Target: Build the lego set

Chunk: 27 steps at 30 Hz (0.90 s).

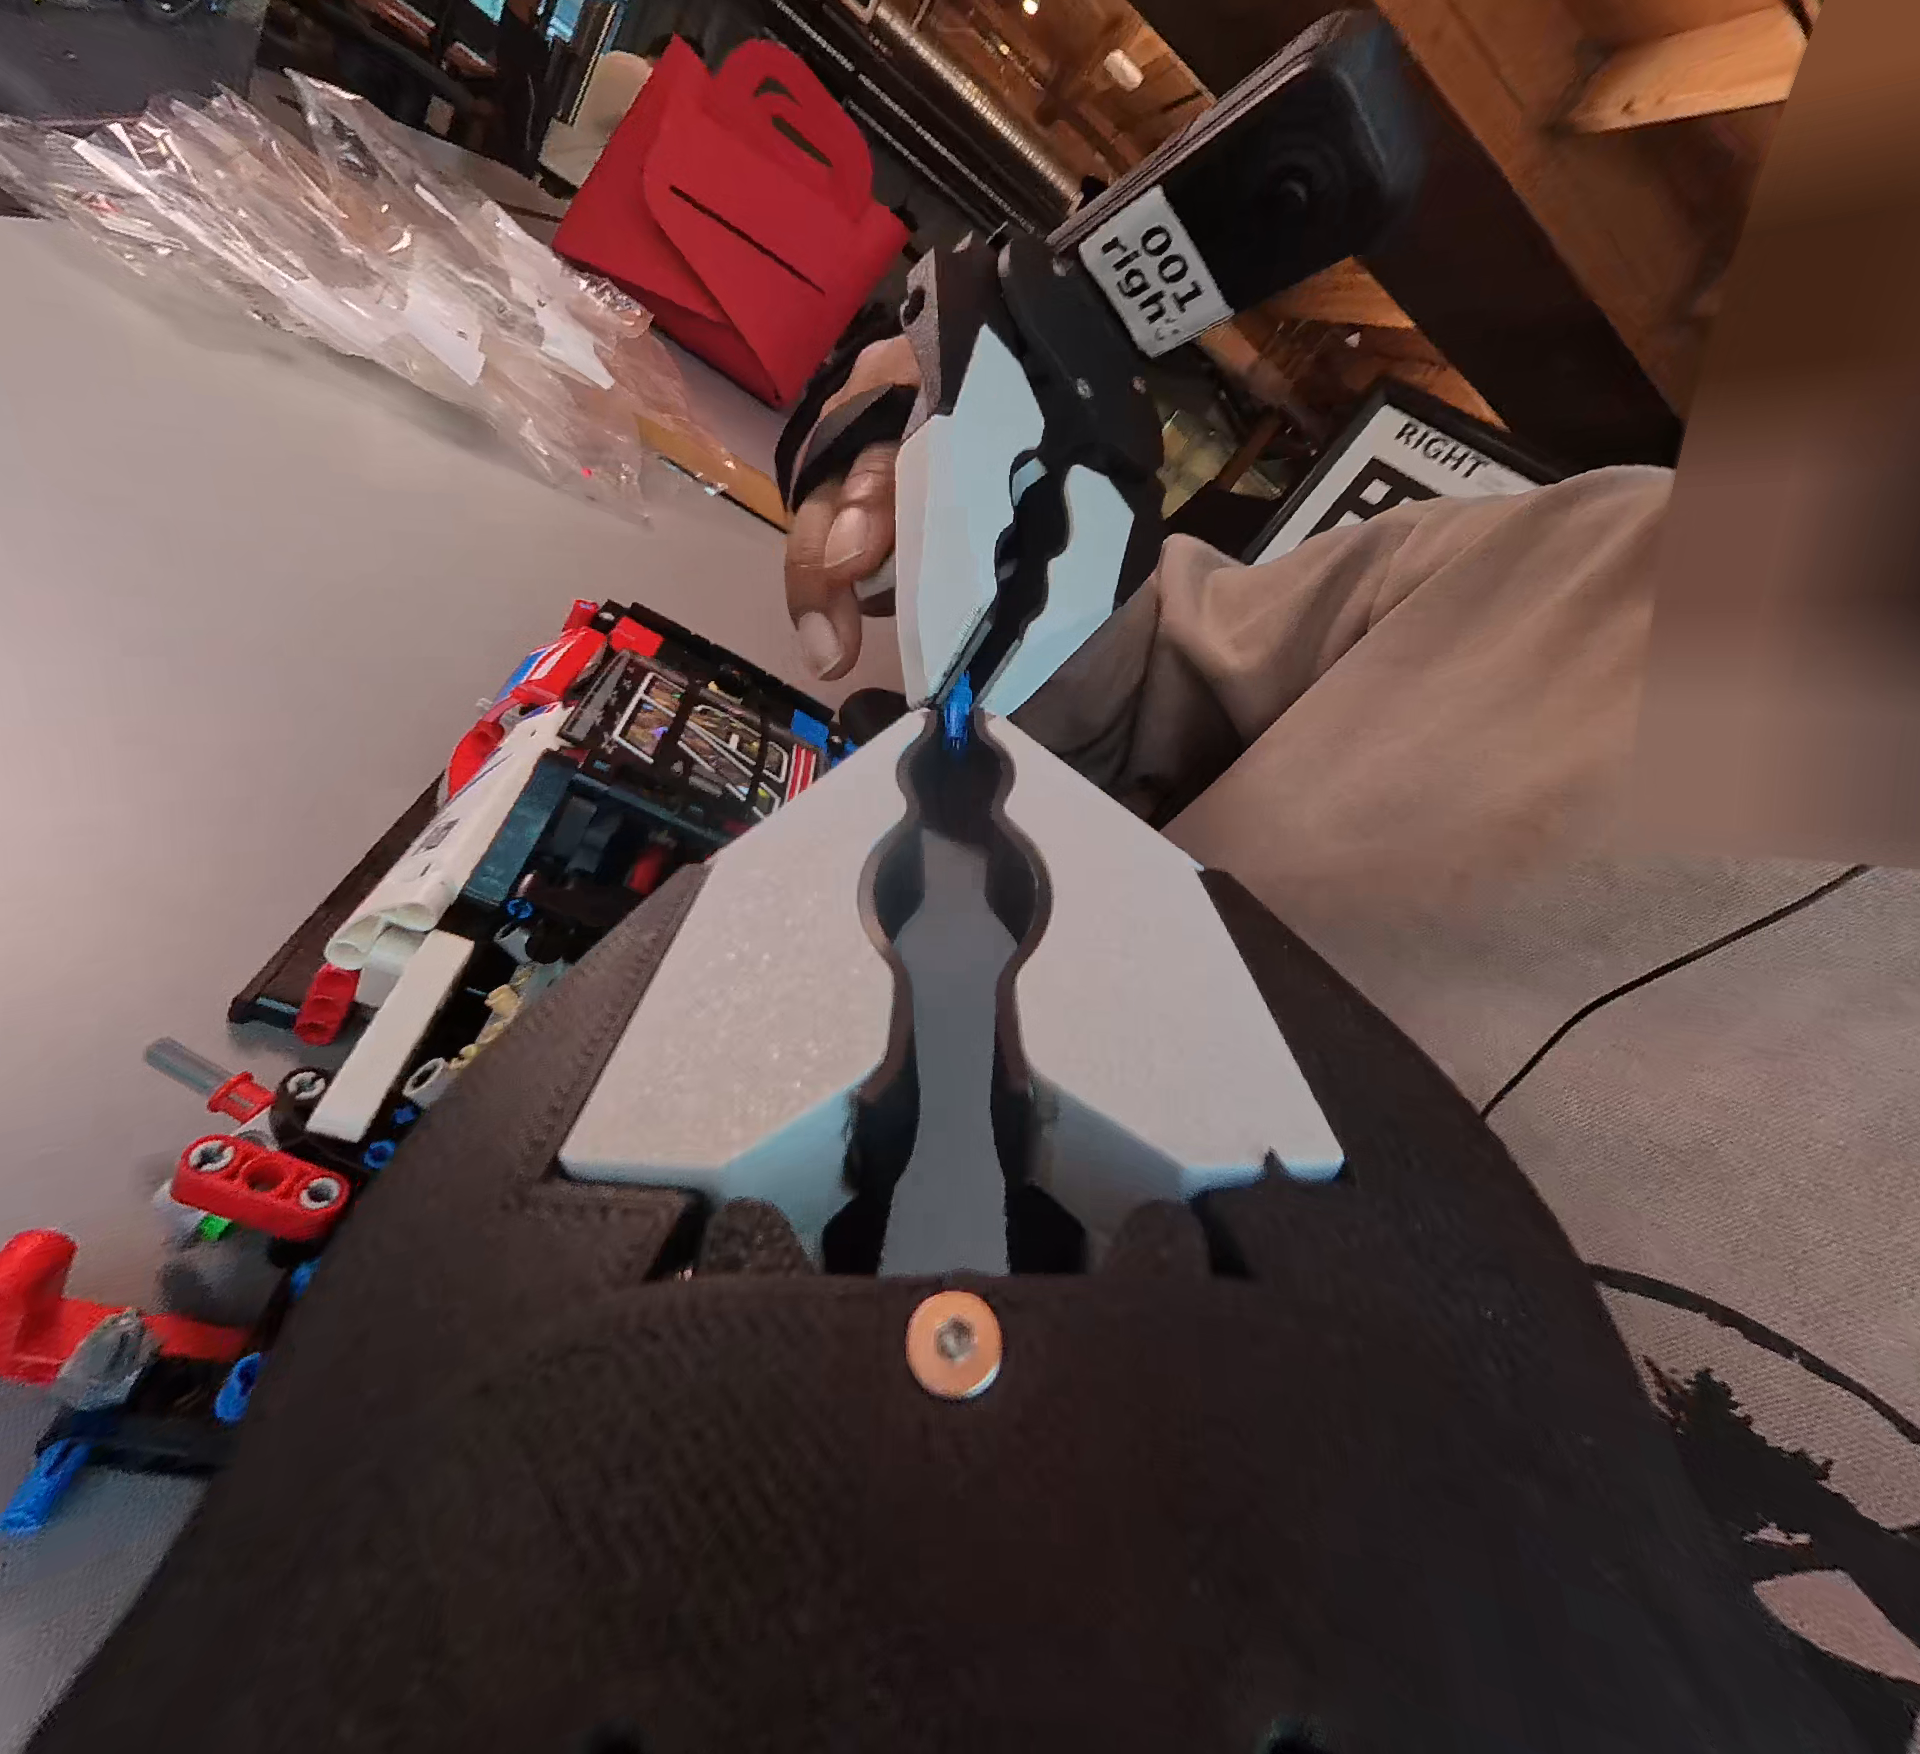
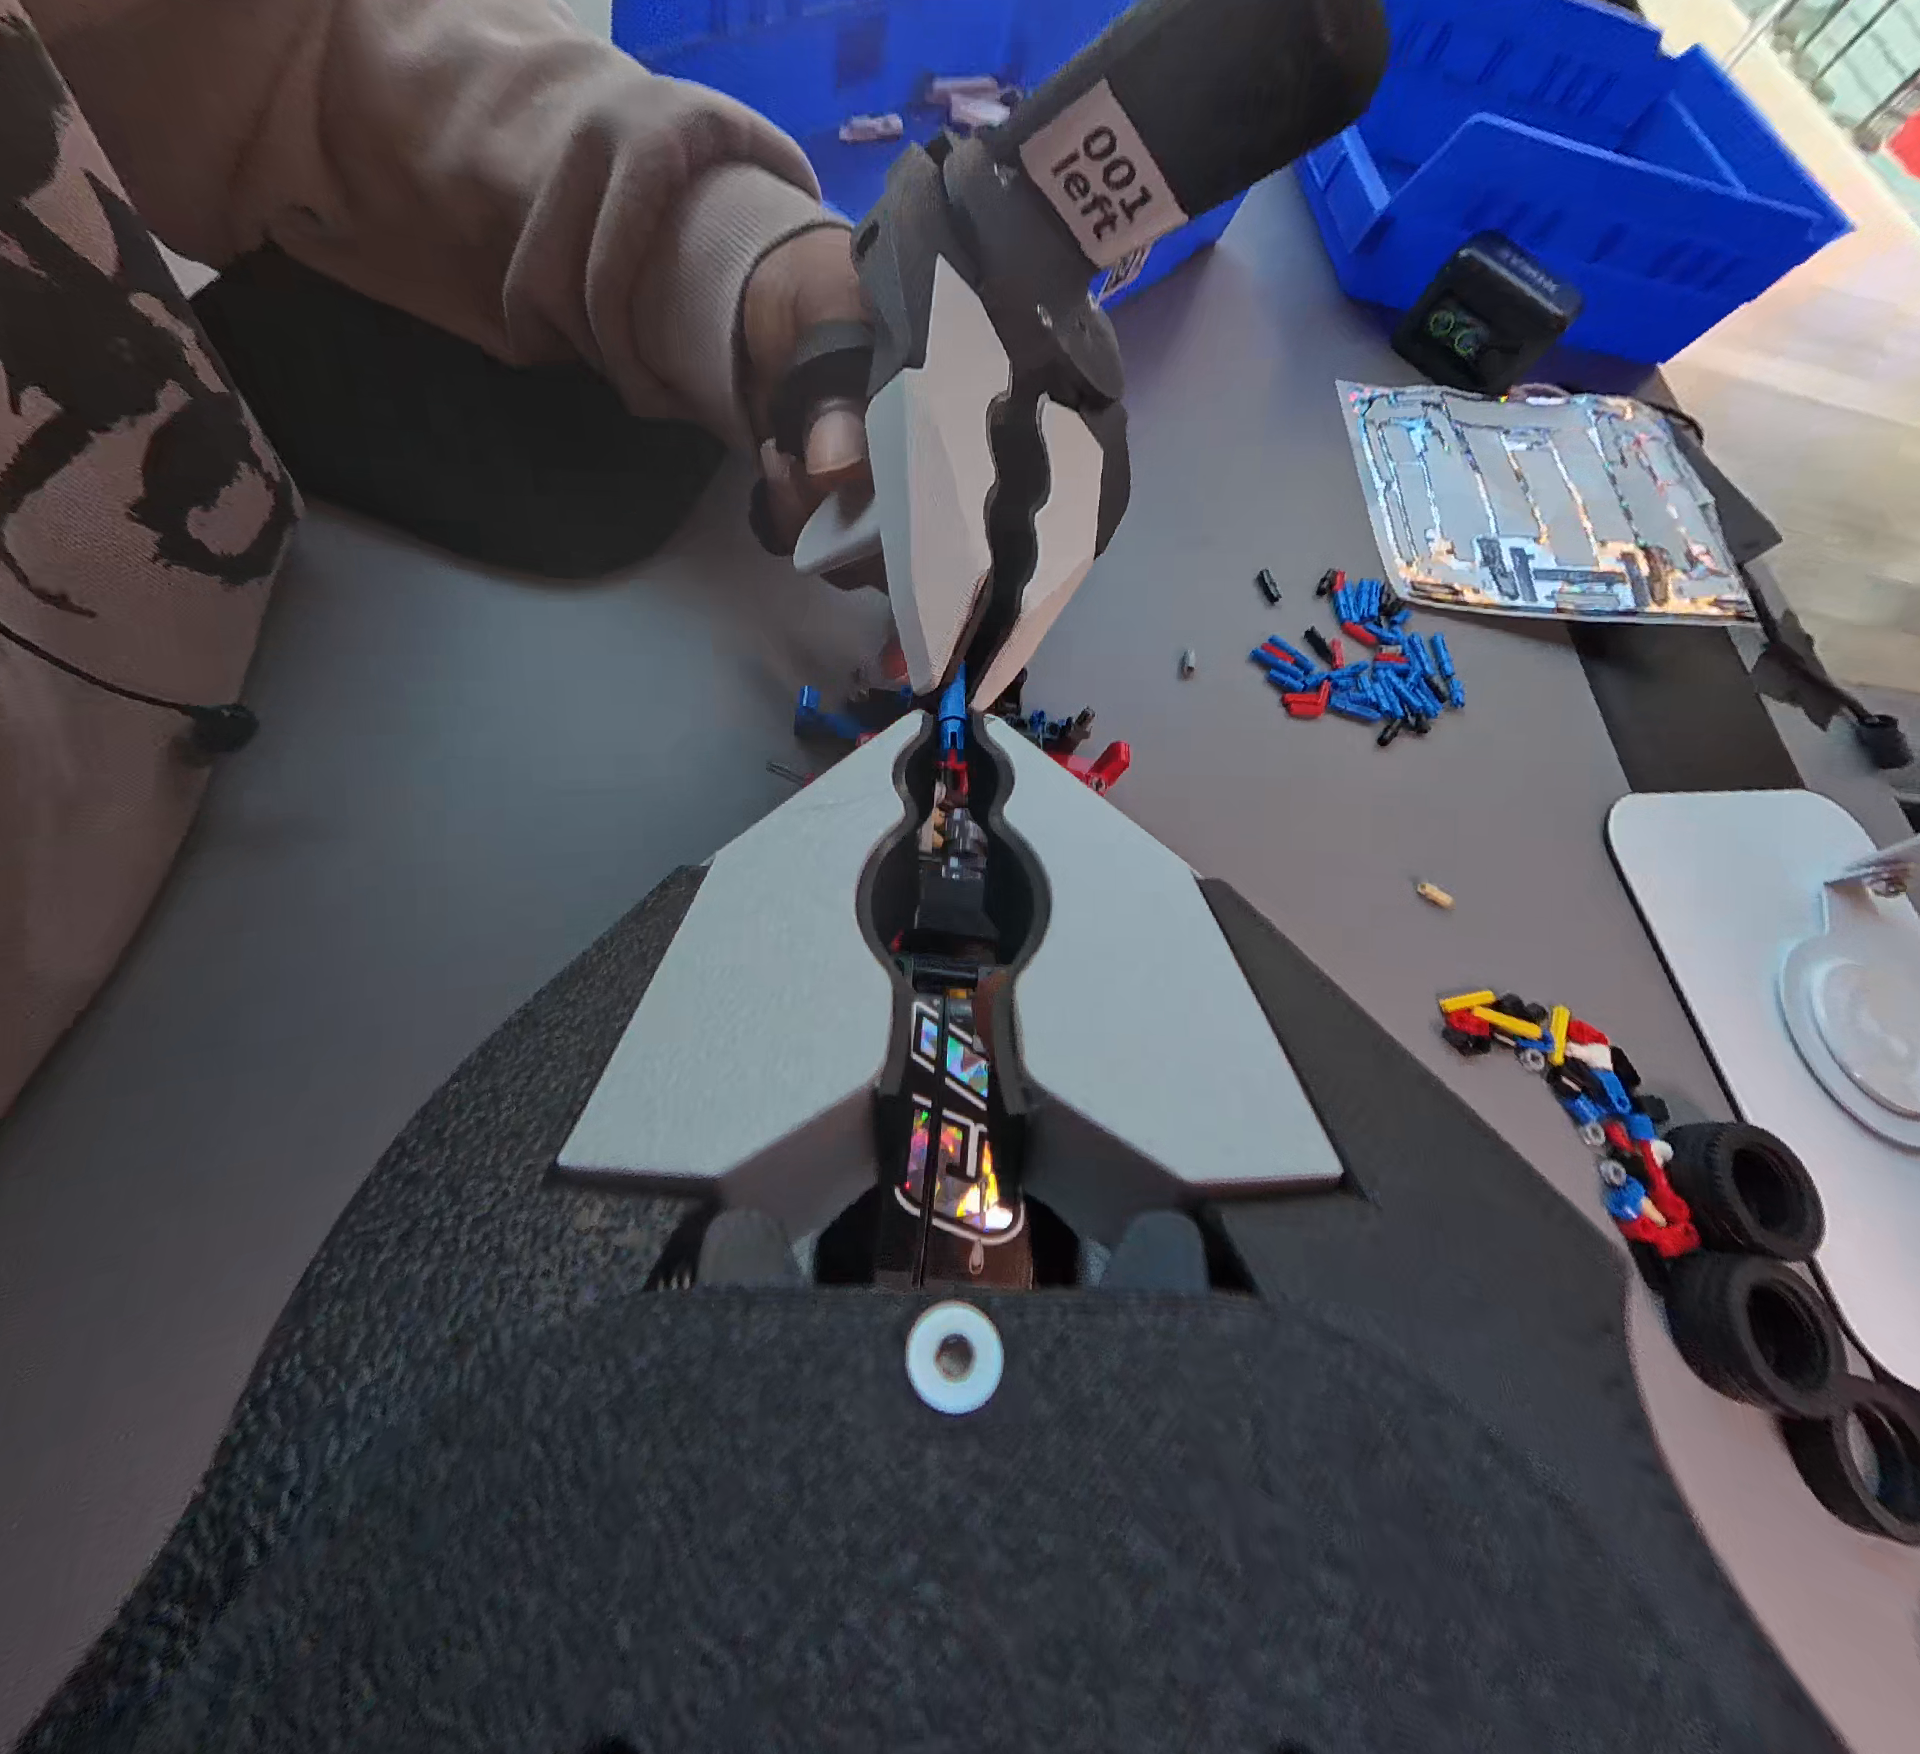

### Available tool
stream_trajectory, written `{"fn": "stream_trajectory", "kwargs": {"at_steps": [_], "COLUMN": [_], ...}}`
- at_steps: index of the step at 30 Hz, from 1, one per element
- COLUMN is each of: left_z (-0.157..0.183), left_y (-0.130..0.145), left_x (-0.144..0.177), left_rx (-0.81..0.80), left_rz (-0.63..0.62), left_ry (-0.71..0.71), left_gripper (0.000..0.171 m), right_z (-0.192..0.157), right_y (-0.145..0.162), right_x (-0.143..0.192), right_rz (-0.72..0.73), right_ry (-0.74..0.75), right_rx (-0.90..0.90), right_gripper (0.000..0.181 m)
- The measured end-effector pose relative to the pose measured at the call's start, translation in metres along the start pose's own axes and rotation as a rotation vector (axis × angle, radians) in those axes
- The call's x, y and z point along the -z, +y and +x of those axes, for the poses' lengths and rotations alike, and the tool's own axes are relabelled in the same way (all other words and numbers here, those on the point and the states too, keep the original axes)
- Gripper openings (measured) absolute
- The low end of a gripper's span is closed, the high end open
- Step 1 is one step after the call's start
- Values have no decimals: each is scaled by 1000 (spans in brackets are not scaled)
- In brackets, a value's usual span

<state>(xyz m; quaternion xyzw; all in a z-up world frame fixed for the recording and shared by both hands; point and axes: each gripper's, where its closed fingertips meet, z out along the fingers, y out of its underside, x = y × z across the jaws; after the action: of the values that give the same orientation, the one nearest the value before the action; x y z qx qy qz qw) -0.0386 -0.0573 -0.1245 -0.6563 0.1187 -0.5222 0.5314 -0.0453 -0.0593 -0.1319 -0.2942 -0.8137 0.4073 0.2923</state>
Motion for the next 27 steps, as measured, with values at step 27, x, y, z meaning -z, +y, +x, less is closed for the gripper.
{"fn": "stream_trajectory", "kwargs": {"at_steps": [27], "left_z": [-76], "left_y": [40], "left_x": [17], "left_rx": [-368], "left_rz": [-367], "left_ry": [-464], "left_gripper": [15], "right_z": [38], "right_y": [38], "right_x": [-11], "right_rz": [-477], "right_ry": [-257], "right_rx": [-24], "right_gripper": [2]}}
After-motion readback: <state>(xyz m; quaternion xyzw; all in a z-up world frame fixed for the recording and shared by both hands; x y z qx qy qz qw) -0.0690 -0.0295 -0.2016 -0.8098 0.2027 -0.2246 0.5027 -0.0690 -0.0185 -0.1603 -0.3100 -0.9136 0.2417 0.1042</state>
